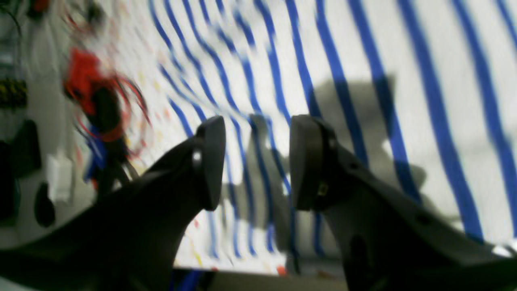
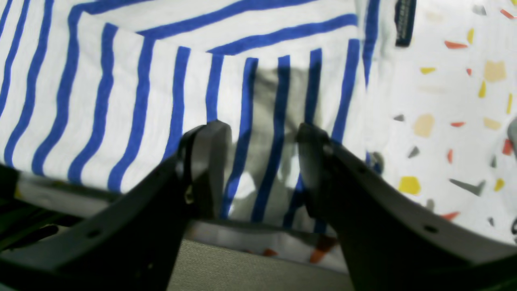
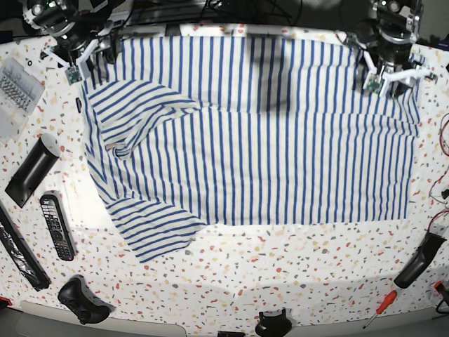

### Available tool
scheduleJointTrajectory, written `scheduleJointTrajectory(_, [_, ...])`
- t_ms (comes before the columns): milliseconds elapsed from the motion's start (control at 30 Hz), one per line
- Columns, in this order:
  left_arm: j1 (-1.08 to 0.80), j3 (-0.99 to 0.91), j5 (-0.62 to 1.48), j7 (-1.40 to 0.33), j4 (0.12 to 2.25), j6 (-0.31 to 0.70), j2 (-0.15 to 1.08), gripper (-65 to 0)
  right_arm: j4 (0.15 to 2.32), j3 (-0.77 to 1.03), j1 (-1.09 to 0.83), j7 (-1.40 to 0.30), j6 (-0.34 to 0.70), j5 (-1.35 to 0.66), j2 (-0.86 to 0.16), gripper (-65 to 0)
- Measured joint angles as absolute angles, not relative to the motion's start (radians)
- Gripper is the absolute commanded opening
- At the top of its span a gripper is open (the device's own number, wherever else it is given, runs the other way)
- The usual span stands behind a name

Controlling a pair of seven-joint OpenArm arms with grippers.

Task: Layout the t-shirt on the table in an organized manner, then fold the t-shirt properly
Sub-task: 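Hold the edge and pull the shirt further to straighten it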

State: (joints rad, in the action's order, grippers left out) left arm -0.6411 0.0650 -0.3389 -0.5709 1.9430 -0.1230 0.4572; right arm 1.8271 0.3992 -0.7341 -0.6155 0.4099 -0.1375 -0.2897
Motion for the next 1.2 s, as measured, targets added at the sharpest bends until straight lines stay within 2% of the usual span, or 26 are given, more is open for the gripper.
scheduleJointTrajectory(533, [-0.643,0.065,-0.339,-0.592,1.95,-0.123,0.458,-41.3,1.829,0.401,-0.768,-0.622,0.384,-0.118,-0.294,-37.0])
scheduleJointTrajectory(800, [-0.643,0.065,-0.339,-0.592,1.951,-0.123,0.457,-41.3,1.833,0.402,-0.771,-0.622,0.31,-0.078,-0.322,-37.0])
scheduleJointTrajectory(1100, [-0.642,0.065,-0.337,-0.562,1.95,-0.123,0.457,-41.3,1.919,0.401,-0.781,-0.656,0.302,-0.084,-0.321,-37.0])
scheduleJointTrajectory(1200, [-0.642,0.065,-0.229,-0.566,1.951,-0.124,0.458,-41.3,1.951,0.401,-0.781,-0.656,0.302,-0.085,-0.321,-37.0])
